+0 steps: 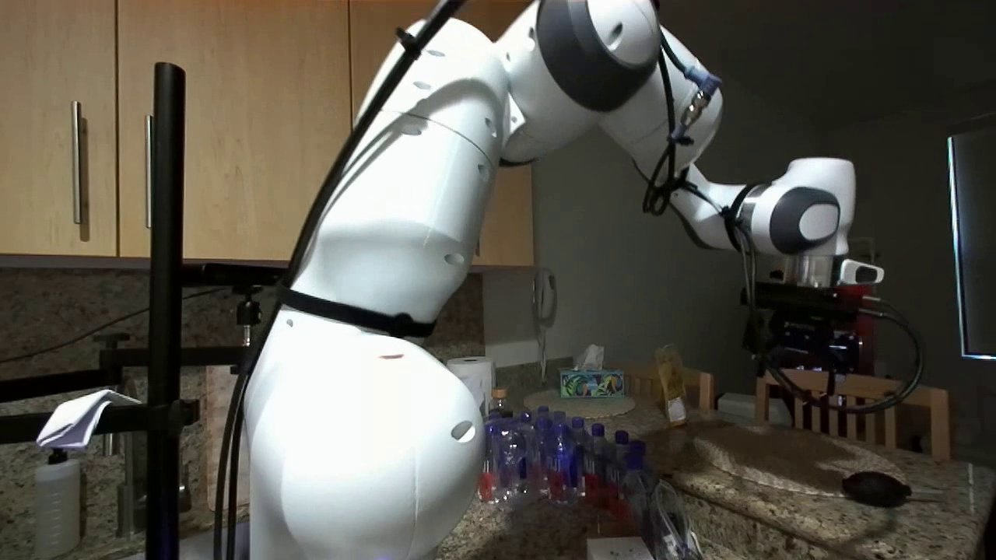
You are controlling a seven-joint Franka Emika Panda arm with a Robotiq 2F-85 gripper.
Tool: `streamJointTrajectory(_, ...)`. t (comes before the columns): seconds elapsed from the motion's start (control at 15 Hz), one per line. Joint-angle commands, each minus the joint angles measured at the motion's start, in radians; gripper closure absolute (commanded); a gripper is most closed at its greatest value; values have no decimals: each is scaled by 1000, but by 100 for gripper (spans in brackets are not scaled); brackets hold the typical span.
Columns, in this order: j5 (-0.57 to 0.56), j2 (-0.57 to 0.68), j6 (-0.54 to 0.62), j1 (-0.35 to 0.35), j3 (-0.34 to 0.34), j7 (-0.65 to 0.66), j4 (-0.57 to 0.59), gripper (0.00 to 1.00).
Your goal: Pick up the black object and put it in the transparent bag
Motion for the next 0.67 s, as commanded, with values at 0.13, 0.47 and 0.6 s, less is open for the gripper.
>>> streamJointTrajectory(0.13,-8,330,171,0,36,292,368,0)
streamJointTrajectory(0.47,-48,543,197,-15,-18,546,661,0)
streamJointTrajectory(0.6,-68,597,207,-17,-55,649,717,0)
